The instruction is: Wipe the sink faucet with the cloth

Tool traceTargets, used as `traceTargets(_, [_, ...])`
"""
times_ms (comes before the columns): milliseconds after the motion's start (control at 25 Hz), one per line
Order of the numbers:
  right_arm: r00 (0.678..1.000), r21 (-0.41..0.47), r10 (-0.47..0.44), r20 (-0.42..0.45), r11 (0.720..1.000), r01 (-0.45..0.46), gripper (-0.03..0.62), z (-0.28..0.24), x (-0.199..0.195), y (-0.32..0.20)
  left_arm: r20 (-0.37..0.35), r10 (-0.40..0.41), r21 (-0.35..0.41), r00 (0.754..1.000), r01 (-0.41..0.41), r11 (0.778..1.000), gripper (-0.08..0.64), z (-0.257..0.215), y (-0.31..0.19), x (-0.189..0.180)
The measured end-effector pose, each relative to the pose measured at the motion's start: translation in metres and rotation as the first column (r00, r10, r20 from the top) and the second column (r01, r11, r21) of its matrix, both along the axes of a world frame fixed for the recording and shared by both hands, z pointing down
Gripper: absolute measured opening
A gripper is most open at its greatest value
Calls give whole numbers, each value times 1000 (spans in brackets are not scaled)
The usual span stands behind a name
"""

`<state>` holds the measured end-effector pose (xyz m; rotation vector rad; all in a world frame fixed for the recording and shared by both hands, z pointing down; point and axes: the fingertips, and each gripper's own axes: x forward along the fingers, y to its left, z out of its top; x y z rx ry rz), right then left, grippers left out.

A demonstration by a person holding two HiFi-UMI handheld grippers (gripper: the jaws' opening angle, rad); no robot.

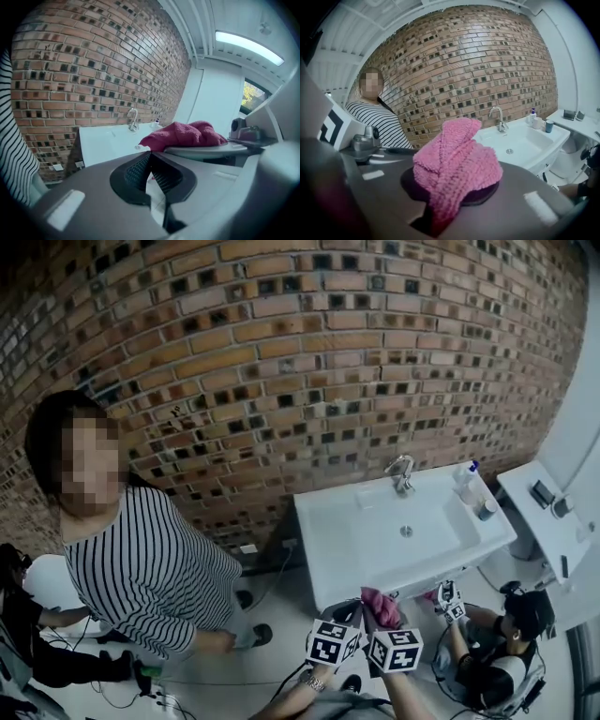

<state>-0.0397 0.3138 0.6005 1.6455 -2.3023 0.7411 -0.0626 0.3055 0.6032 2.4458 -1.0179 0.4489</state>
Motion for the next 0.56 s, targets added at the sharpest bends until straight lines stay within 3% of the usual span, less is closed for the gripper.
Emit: traceTargets(560, [997,-29,-16,78,999,18,69,5,8,28,49,-25,-44,998,27,999,3,11,34,7])
